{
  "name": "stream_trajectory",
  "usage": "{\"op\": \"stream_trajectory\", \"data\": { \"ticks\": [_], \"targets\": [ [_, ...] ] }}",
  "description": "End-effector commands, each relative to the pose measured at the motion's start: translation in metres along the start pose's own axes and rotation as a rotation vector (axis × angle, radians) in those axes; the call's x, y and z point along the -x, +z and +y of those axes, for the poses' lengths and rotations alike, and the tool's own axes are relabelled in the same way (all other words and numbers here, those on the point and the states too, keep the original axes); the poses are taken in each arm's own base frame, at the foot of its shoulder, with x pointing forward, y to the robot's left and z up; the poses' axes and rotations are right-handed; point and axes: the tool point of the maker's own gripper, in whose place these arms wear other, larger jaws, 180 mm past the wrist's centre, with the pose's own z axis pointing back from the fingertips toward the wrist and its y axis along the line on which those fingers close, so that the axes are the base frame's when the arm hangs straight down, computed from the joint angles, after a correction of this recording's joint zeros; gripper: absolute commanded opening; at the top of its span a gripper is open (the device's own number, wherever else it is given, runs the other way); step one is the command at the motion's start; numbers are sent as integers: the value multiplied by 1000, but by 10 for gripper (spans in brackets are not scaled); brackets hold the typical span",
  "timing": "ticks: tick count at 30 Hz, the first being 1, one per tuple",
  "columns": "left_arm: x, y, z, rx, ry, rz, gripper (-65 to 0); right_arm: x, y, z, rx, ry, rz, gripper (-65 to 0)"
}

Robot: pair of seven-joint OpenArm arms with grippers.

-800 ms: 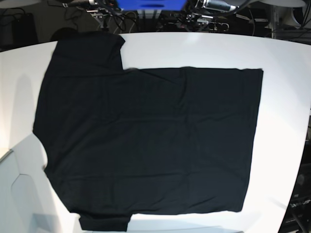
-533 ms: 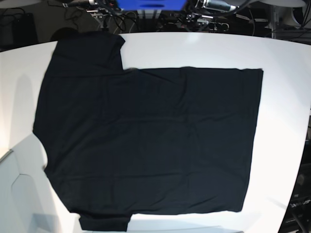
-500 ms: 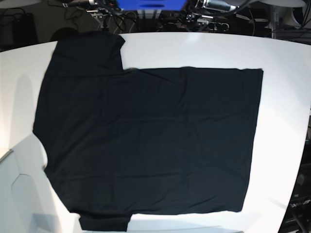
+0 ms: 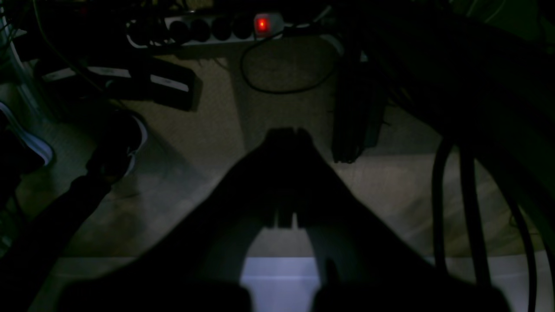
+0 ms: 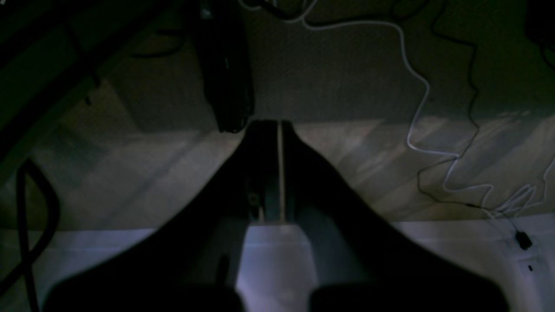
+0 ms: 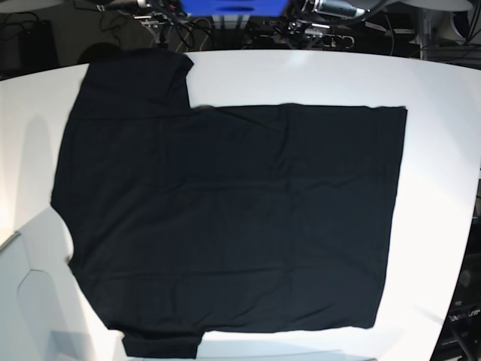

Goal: Fold the T-shirt properly

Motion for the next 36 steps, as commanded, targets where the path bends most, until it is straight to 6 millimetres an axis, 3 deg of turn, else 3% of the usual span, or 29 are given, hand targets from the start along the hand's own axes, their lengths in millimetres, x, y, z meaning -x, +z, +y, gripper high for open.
{"op": "stream_trajectory", "data": {
  "ticks": [1,3,9,15,19,23,32,34,36],
  "targets": [
    [7,0,3,-12,0,8,-650,5,0,3,-22,-3,10,-650],
    [18,0,3,-12,-1,22,-650,6,0,3,-22,-5,12,-650],
    [55,3,3,-11,-7,79,-650,38,0,0,-17,-2,59,-650],
    [61,3,4,-14,-11,85,-650,43,0,-1,-17,-4,67,-650],
    [76,5,28,-48,-15,109,-650,43,0,-2,-15,4,70,-650],
    [77,6,44,-73,-13,113,-650,39,0,-2,-15,4,64,-650],
    [69,5,37,-63,-6,98,-650,25,0,10,-33,3,38,-650],
    [68,5,37,-63,-6,97,-650,28,0,8,-30,4,43,-650],
    [69,5,38,-65,-5,98,-650,29,0,-7,-7,2,43,-650]
  ]
}}
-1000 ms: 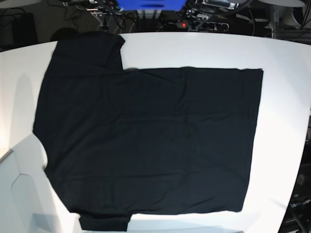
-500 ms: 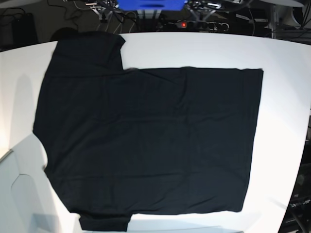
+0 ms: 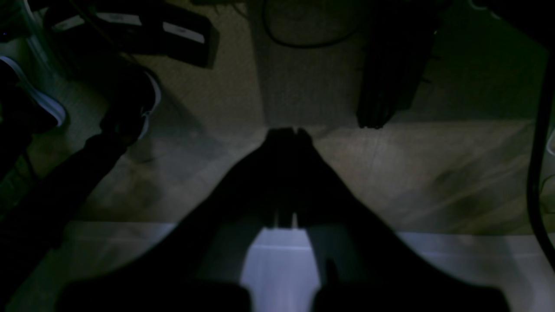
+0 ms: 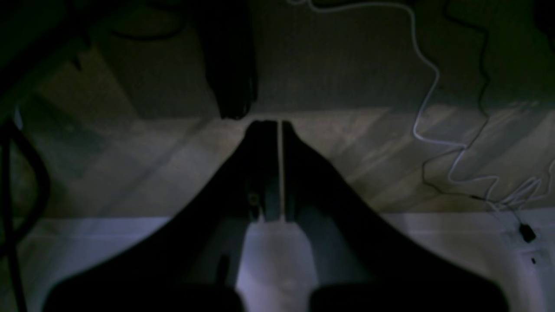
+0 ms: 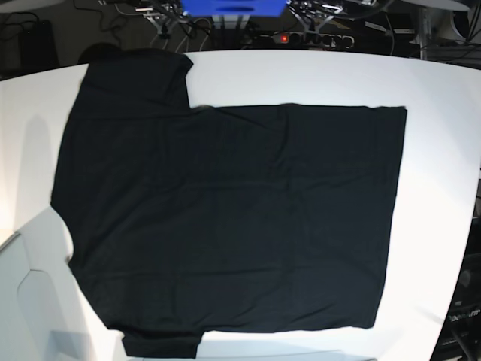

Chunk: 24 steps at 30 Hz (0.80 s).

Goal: Fold the T-shirt properly

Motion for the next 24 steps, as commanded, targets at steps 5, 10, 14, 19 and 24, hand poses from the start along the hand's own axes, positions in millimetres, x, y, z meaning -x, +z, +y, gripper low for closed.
{"op": "stream_trajectory", "data": {
  "ticks": [5,10,14,19,24],
  "targets": [
    [4,0,4,-10,4,7,-650,4,0,-10,7,-1,-2,-650],
    [-1,0,-10,10,8,-2,-650,4,0,-7,2,-2,-34,-650],
    [1,0,-11,14,7,3,-650,6,0,-7,3,-2,-32,-650],
    [2,0,-13,17,7,8,-650,9,0,-7,3,-1,-21,-650],
    [5,0,-13,18,5,9,-650,14,0,-7,3,-2,-21,-650]
  ]
}}
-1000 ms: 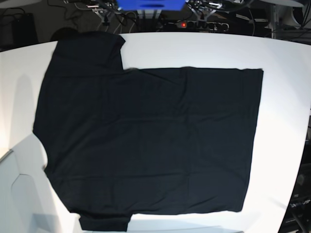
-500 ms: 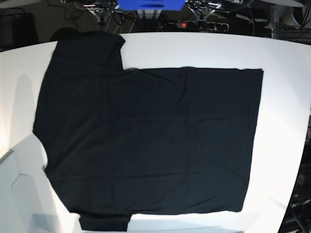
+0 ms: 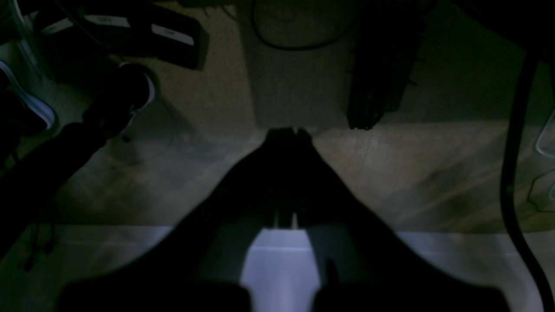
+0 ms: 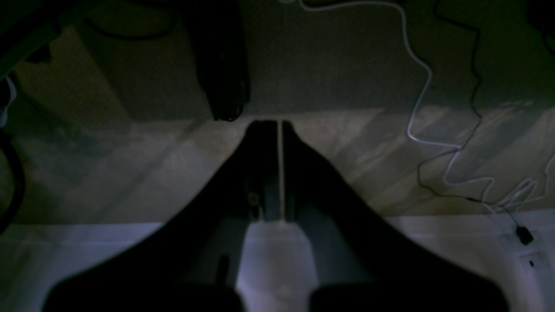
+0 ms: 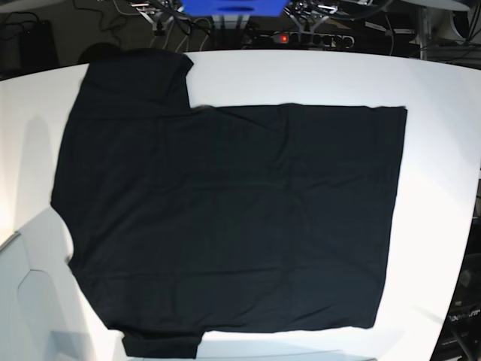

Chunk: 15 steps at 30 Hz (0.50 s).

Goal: Fold the T-shirt properly

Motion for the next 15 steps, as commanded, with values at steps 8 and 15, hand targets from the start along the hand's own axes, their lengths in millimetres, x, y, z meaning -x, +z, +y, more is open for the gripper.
{"op": "stream_trajectory", "data": {
  "ticks": [8,15],
  "targets": [
    [6,0,-8,10,1,7,-650,4,4,5,-12,-9,-24,-650],
    [-13,1,-27,40,4,-41,-650,-3,5,-10,9,0,8,-650]
  ]
}}
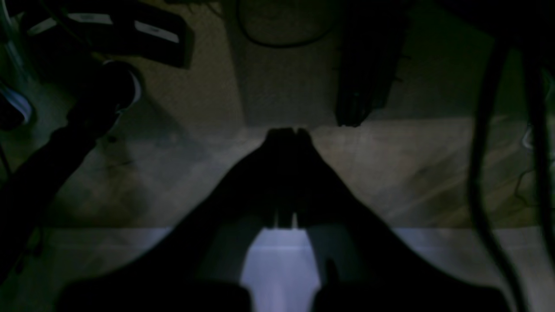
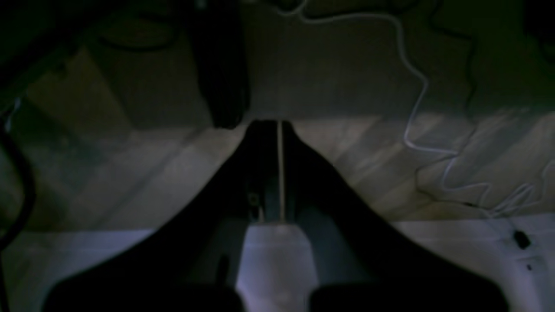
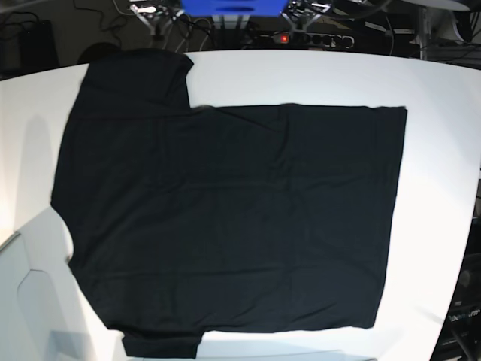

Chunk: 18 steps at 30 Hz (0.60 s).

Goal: Fold the T-shirt properly

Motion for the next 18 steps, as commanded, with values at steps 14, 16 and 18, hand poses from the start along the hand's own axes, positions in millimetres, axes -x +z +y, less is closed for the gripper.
{"op": "stream_trajectory", "data": {
  "ticks": [14,16,18],
  "targets": [
    [52,56,56,-63,-85,-180,-650,51,55,-52,68,51,-137,-650],
    [57,79,58,-59,-109,-201,-650,55,75,-50,64,60,-153,-650],
    [56,108,56,-48,-135,-232,-650,59,95,-47,60,67,-155,-650]
  ]
}}
